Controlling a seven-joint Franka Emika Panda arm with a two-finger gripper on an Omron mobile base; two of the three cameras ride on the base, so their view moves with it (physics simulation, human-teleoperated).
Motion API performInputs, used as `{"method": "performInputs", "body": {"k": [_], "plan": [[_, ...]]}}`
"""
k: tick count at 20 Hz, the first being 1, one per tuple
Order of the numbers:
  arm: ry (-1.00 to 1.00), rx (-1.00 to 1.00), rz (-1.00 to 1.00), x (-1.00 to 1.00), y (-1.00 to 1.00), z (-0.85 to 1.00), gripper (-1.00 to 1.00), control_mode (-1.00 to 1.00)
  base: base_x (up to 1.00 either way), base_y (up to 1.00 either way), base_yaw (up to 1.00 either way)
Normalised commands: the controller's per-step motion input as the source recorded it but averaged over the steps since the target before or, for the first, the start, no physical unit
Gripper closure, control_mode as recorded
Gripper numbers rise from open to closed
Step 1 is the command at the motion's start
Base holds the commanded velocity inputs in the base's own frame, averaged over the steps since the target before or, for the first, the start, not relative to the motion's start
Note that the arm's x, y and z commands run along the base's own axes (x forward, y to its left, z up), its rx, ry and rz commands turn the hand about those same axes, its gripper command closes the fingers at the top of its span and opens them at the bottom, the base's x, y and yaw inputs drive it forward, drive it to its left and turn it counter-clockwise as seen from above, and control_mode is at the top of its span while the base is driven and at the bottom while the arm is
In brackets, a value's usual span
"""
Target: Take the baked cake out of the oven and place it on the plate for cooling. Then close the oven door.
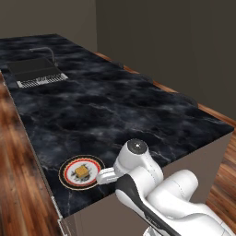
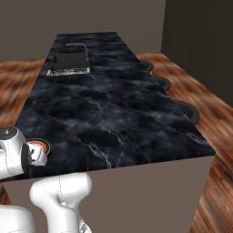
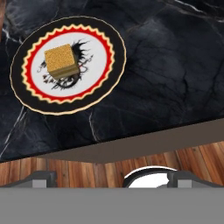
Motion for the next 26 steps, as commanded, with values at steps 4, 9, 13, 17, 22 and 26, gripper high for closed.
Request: {"method": "performInputs", "body": {"k": [4,9,13,17,22,26], "plan": [[0.0,0.0,0.0,0.0,0.0,0.0,-1.0,-1.0,0.0,0.0,0.0],[0.0,0.0,0.0,0.0,0.0,0.0,-1.0,-1.0,0.0,0.0,0.0],[0.0,0.0,0.0,0.0,0.0,0.0,-1.0,1.0,0.0,0.0,0.0],[0.0,0.0,0.0,0.0,0.0,0.0,-1.0,1.0,0.0,0.0,0.0],[0.0,0.0,0.0,0.0,0.0,0.0,-1.0,1.0,-0.22,-0.07,0.01],[0.0,0.0,0.0,0.0,0.0,0.0,-1.0,1.0,-0.65,-0.09,-0.05]]}}
